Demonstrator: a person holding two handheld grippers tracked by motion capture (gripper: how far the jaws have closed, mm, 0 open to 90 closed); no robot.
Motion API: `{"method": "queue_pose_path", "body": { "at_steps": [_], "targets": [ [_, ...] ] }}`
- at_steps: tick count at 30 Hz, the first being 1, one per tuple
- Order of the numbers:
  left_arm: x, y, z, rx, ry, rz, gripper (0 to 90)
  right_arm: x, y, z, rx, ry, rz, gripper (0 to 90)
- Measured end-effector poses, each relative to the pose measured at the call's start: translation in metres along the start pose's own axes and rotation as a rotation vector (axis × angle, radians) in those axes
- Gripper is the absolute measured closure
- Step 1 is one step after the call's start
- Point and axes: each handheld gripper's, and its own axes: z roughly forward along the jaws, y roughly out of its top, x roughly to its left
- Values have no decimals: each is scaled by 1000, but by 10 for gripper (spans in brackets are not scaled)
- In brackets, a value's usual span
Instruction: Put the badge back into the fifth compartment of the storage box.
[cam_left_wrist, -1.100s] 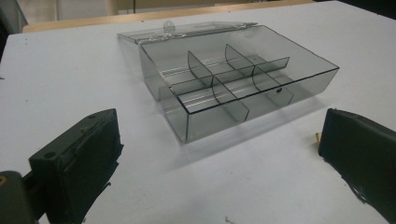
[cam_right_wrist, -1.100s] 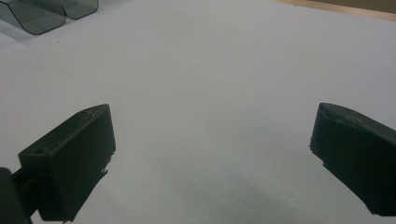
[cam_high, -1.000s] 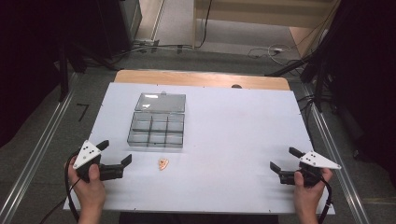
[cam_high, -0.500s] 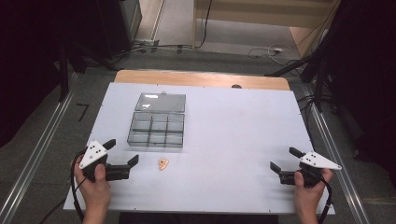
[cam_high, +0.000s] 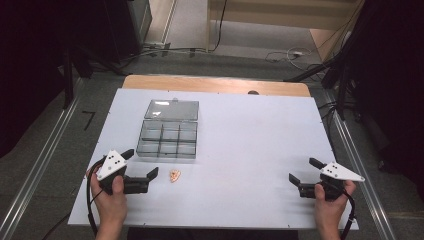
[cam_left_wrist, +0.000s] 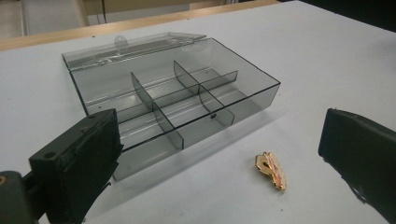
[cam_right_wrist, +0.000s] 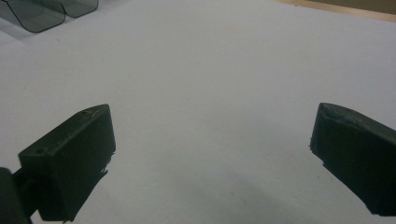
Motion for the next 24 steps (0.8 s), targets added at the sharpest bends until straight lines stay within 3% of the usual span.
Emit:
{"method": "queue_pose_path", "body": {
  "at_steps": [14,20,24],
  "targets": [
    [-16,5,14,22,-29,4,19,0,0,0,4,-1,-1,0],
    [-23,7,23,44,-58,-3,56,0,0,1,5,-2,-1,0],
    [-27,7,32,81,-102,-26,69,0,0,1,5,-1,-2,0]
  ]
}}
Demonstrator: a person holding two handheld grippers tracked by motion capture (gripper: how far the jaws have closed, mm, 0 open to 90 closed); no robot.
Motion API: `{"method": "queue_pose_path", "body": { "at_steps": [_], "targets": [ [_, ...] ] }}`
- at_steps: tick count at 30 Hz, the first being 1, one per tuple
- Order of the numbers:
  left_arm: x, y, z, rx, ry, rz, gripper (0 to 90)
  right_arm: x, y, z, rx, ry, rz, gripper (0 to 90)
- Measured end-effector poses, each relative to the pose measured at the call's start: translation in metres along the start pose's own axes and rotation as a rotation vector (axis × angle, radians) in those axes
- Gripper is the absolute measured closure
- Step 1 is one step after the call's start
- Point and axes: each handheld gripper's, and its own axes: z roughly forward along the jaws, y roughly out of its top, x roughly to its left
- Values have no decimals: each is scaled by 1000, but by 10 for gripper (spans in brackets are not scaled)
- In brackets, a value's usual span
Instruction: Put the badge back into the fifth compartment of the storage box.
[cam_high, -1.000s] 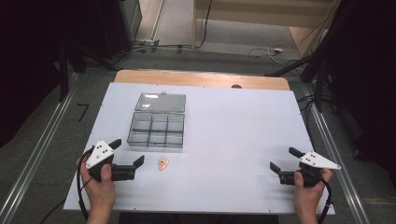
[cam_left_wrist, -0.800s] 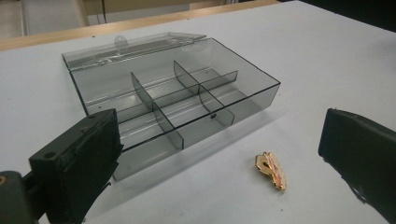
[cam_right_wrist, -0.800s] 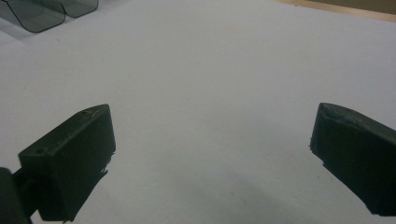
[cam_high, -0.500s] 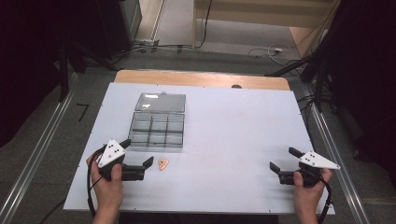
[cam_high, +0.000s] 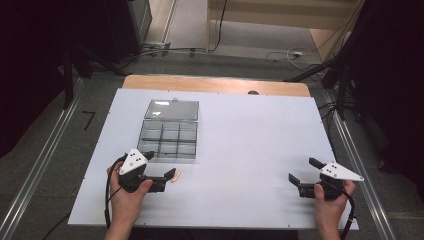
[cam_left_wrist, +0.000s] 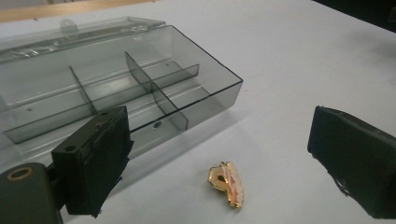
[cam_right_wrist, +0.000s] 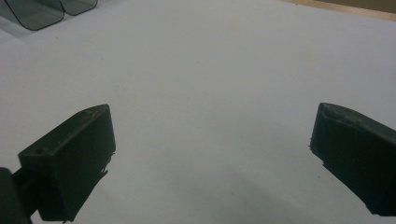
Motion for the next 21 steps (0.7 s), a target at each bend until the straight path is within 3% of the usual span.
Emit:
{"method": "queue_pose_path", "body": {
  "at_steps": [5,17,21],
  "targets": [
    [-3,0,6,32,-1,-7,137,0,0,0,0,-1,3,0],
    [-6,-5,25,167,-11,-36,336,0,0,0,7,-4,-2,0],
    [-6,-6,27,185,-2,-43,391,0,0,0,6,-4,-2,0]
  ]
}}
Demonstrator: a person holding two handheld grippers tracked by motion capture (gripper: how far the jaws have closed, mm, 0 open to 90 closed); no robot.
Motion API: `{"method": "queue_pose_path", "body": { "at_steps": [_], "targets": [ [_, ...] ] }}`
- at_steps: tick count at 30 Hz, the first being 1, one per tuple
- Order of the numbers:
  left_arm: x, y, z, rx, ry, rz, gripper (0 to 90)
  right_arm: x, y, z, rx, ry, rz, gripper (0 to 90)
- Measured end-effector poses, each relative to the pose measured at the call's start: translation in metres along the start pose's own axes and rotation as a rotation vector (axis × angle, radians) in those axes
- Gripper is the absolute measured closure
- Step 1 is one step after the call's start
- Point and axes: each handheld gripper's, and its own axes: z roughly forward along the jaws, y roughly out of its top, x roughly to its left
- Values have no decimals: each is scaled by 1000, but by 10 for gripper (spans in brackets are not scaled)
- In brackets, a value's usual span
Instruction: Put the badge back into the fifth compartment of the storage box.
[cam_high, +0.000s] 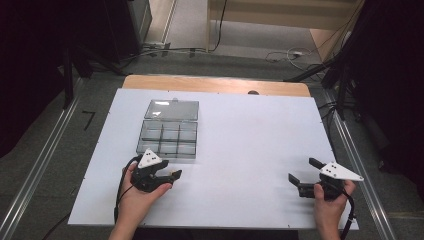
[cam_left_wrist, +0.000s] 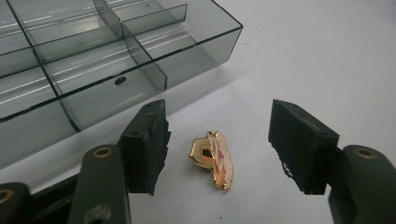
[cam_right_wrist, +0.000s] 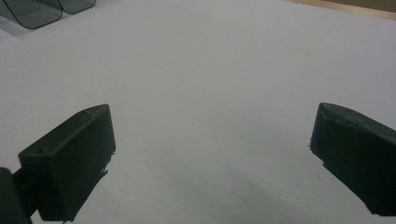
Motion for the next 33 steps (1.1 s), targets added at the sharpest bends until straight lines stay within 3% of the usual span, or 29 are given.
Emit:
{"method": "queue_pose_path", "body": {
  "at_steps": [6,24,33],
  "targets": [
    [2,-2,4,36,11,-2,530,0,0,0,1,-1,-2,0],
    [1,-4,16,111,27,-4,618,0,0,1,4,-3,-2,0],
    [-1,-5,17,116,27,-1,656,1,0,1,8,-5,-5,0]
  ]
}}
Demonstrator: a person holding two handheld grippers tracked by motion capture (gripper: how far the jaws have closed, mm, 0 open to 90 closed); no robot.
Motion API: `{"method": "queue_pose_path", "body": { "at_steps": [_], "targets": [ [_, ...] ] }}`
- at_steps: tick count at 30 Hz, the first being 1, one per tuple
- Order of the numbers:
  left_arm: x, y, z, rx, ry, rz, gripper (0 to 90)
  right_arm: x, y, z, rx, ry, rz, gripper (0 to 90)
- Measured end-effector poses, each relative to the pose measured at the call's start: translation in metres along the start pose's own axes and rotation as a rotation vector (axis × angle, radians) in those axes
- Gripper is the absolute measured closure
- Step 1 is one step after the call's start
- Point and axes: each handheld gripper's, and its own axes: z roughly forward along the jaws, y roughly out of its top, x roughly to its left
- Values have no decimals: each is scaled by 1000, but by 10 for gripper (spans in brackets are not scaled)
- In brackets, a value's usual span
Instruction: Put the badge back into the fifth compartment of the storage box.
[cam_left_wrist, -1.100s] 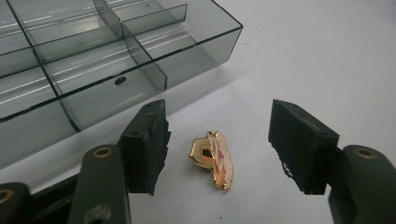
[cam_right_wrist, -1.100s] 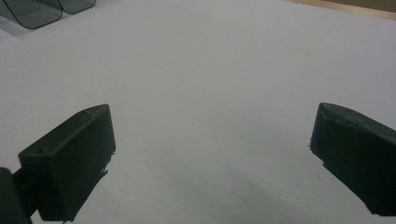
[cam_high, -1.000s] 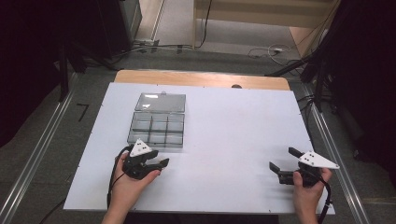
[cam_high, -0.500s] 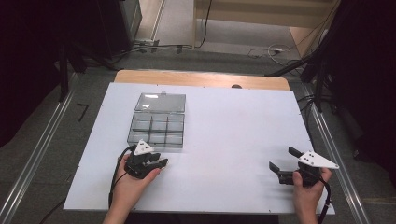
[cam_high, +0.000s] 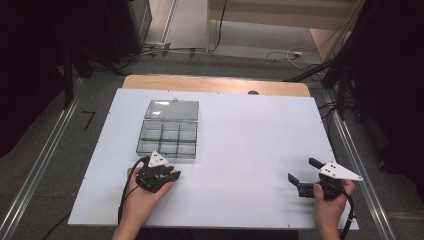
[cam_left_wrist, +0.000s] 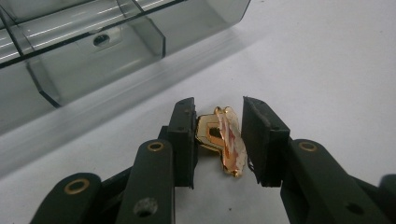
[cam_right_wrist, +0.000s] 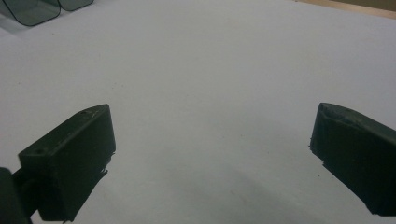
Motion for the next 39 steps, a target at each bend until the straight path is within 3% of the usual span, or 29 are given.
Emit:
{"method": "queue_pose_path", "body": {
  "at_steps": [10,12,13,18,26,29,34,35,36,38,39],
  "targets": [
    [0,0,-1,8,-15,3,681,1,0,1,7,-5,-2,0],
    [1,2,-3,10,-24,2,710,1,0,1,9,-7,-4,0],
    [0,3,-5,0,-40,13,777,1,0,1,9,-7,-4,0],
    [-5,5,-5,18,-15,45,792,1,0,1,9,-9,-4,0],
    [-6,6,-7,16,-15,41,802,1,0,1,6,-9,-2,0],
    [-2,5,-7,11,-39,23,803,1,0,1,7,-8,-3,0],
    [-3,4,-8,-1,-41,23,813,1,0,0,7,-9,-3,0],
    [-3,5,-9,-20,-61,19,813,1,0,0,7,-9,-3,0],
    [-5,6,-11,-24,-35,30,821,1,0,0,6,-9,-3,0],
    [-5,6,-11,-25,-36,29,822,1,0,0,6,-8,-3,0],
    [-4,6,-11,-25,-42,31,864,1,0,0,6,-8,-5,0]
  ]
}}
